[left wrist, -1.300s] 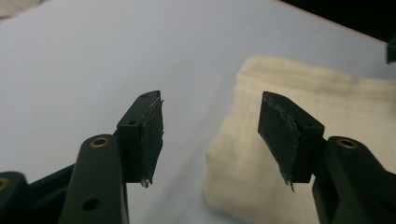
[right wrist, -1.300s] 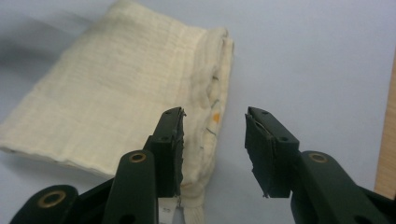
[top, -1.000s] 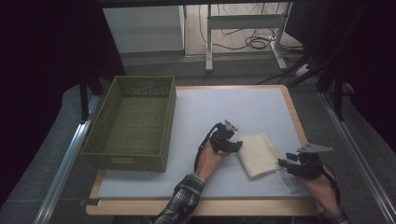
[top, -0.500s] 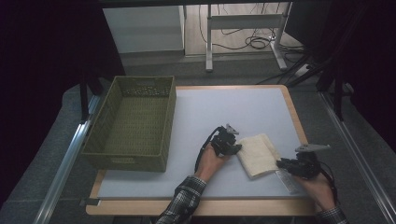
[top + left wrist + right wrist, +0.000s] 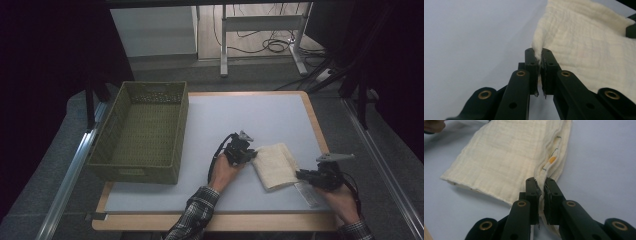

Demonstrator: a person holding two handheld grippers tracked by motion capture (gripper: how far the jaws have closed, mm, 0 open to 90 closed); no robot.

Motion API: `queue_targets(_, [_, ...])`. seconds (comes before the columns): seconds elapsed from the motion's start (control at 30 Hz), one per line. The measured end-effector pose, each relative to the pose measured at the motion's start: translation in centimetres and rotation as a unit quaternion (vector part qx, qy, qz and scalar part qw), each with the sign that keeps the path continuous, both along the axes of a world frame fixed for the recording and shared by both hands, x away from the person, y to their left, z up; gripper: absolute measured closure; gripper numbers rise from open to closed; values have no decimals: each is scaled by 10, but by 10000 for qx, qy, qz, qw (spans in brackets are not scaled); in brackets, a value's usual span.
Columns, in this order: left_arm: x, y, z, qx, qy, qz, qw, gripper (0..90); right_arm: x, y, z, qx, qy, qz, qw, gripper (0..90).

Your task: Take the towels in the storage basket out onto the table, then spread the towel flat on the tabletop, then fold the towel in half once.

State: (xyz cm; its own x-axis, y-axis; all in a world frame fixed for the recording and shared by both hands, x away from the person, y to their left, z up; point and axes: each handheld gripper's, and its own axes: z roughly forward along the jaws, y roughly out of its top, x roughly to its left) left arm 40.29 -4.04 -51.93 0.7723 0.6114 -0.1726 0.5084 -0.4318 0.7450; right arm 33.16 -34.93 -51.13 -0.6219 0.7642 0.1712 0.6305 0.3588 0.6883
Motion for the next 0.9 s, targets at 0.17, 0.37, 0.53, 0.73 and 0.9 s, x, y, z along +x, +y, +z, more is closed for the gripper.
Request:
queue_targets(0.17, [-1, 7, 9, 68, -114, 41, 9999, 853, 0, 6, 6, 64, -95, 102, 9999, 830])
queue_targets(0.37, [-1, 20, 17, 56, -200, 125, 9997, 848, 0, 16, 14, 187, -204, 235, 9993, 829])
queue_targets(0.53, [-2, 32, 23, 52, -232, 213, 9995, 845, 1, 27, 22, 260, -323, 354, 9985, 828])
queue_targets(0.73, [-2, 45, 30, 127, -243, 293, 9992, 844, 4, 38, 30, 311, -399, 451, 9977, 828])
queue_targets(0.9, [-3, 53, 38, 202, -304, 371, 9986, 844, 6, 50, 36, 307, -461, 536, 9970, 828])
